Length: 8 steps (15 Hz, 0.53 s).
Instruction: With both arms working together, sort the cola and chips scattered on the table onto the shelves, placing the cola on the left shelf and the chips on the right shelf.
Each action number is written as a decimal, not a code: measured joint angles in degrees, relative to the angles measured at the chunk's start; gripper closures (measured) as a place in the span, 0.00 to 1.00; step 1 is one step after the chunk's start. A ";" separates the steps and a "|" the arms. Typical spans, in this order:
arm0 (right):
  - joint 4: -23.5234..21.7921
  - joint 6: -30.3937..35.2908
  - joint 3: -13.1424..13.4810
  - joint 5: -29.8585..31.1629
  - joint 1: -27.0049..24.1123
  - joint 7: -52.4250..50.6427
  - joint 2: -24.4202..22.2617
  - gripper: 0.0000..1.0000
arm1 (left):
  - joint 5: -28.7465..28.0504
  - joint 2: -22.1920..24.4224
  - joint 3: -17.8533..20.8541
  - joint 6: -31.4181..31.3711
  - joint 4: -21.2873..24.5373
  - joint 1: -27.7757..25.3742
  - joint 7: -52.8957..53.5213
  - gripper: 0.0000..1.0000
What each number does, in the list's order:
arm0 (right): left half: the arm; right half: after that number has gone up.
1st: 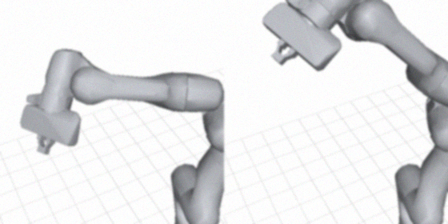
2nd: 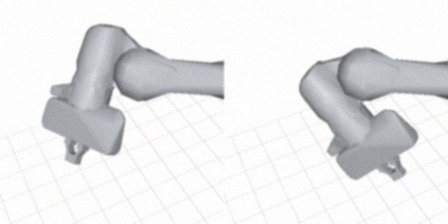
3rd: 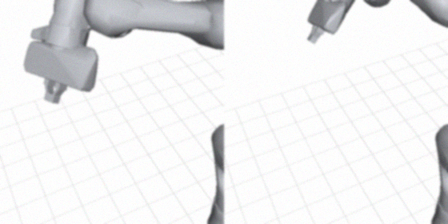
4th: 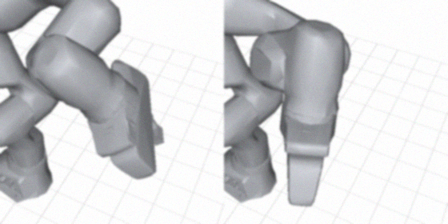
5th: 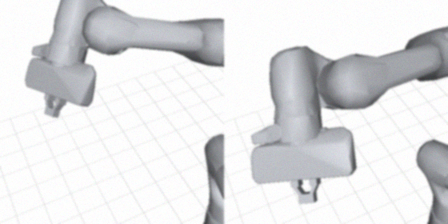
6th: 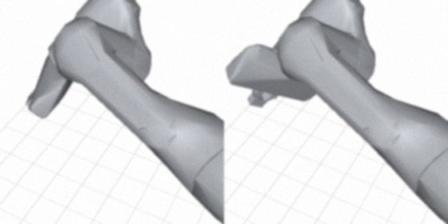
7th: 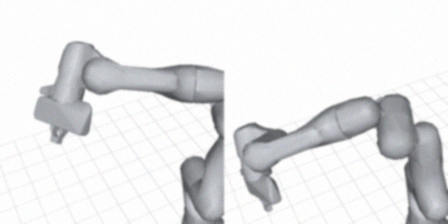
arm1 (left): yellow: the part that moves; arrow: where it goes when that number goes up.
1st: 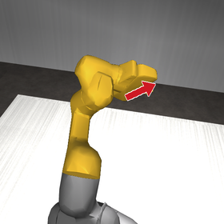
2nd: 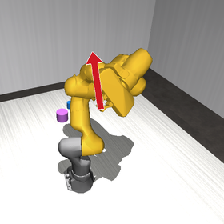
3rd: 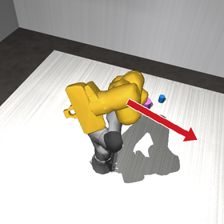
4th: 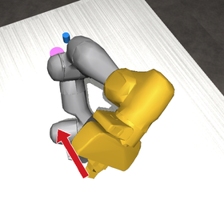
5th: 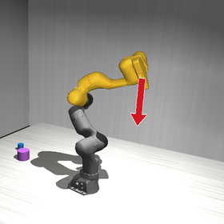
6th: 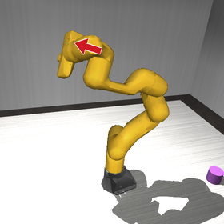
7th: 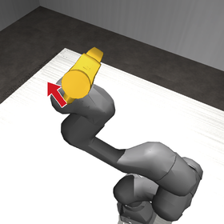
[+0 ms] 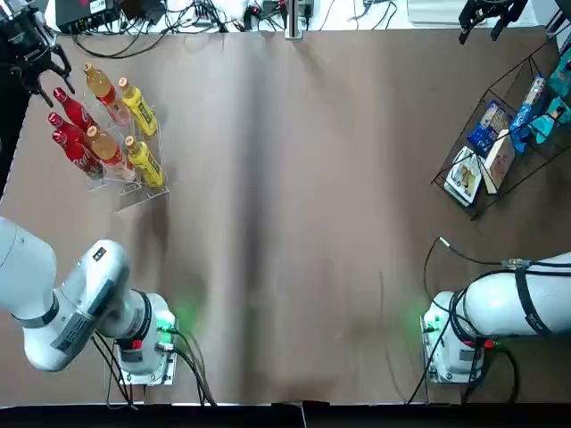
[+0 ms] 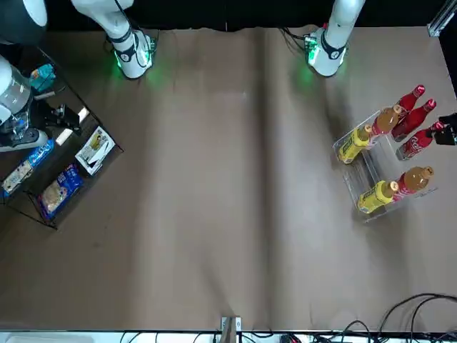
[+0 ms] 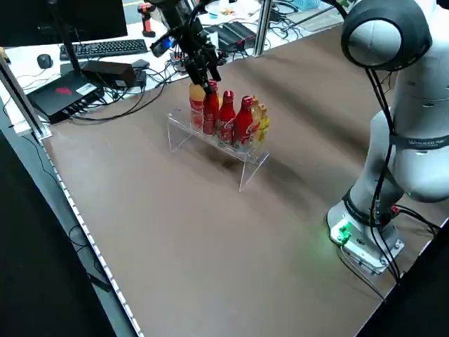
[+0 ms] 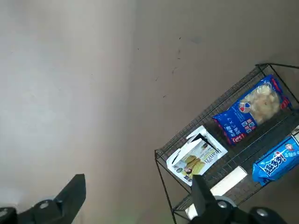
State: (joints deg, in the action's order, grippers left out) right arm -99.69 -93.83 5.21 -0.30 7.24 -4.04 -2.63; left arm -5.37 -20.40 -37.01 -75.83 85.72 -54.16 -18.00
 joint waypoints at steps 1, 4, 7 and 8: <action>0.00 0.00 0.00 0.00 0.00 0.00 0.00 0.00 | 0.00 0.00 -0.59 -0.53 -0.27 0.17 0.04 0.19; 0.00 -0.02 -0.02 0.00 0.00 0.00 0.00 0.00 | -0.18 0.08 -4.25 -1.11 -1.77 0.70 3.62 0.00; 0.00 -0.58 -0.03 0.00 0.00 0.00 0.00 0.00 | -8.03 0.14 -12.73 -3.22 -2.25 2.40 12.75 0.00; 0.01 -0.64 -0.04 0.00 0.00 0.03 0.00 0.00 | -10.15 0.15 -14.13 -3.64 -2.26 4.09 14.16 0.00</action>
State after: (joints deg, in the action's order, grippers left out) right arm -99.68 -94.47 5.17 -0.30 7.24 -4.01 -2.63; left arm -15.52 -20.25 -51.13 -79.47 83.46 -50.07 -3.83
